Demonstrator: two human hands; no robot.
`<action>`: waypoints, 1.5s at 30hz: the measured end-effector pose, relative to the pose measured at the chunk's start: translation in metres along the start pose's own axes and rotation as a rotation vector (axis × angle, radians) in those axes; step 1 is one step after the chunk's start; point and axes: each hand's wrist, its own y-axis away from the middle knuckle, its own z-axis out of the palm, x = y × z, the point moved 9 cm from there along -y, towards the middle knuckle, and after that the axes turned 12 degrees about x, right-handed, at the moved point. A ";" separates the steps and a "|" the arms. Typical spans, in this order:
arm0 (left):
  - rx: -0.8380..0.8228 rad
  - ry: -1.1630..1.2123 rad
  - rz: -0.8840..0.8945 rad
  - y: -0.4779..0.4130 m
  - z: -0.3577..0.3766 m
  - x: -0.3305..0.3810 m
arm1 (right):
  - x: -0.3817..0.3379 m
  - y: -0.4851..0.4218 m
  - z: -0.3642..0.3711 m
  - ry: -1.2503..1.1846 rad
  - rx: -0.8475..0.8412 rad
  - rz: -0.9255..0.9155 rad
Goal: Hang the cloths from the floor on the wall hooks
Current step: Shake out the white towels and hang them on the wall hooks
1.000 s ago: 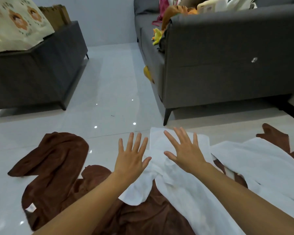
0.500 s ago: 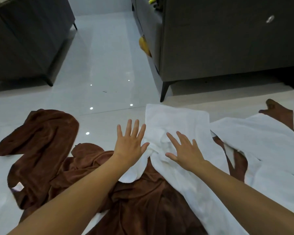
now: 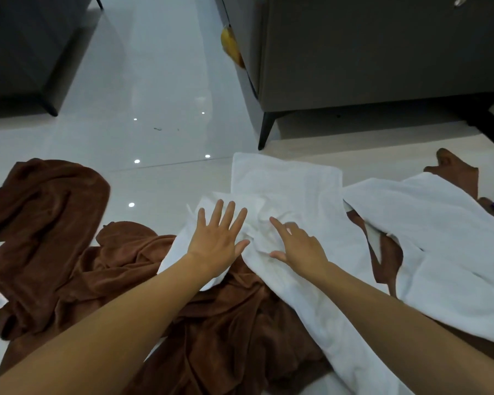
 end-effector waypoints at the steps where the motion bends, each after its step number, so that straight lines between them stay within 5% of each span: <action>1: -0.008 0.004 0.006 0.000 0.001 0.003 | 0.002 -0.002 -0.001 0.001 0.023 -0.001; 12: -0.007 0.098 0.091 0.004 0.007 0.016 | -0.002 -0.025 0.011 -0.307 -0.082 0.037; 19: 0.003 0.137 0.145 0.004 -0.001 0.018 | -0.002 -0.014 -0.010 -0.356 0.075 -0.013; 24: 0.016 0.699 -0.049 -0.012 -0.018 0.013 | -0.011 -0.003 -0.074 -0.587 0.299 -0.121; 28: 0.115 0.944 0.025 -0.025 -0.049 0.024 | -0.019 0.008 -0.120 -0.794 0.326 -0.113; 40: -0.008 1.137 0.002 -0.023 -0.086 0.037 | 0.031 0.010 -0.175 -0.835 0.500 0.159; 45: 0.129 1.307 -0.055 -0.024 -0.123 0.024 | 0.035 0.005 -0.167 -0.746 0.515 0.213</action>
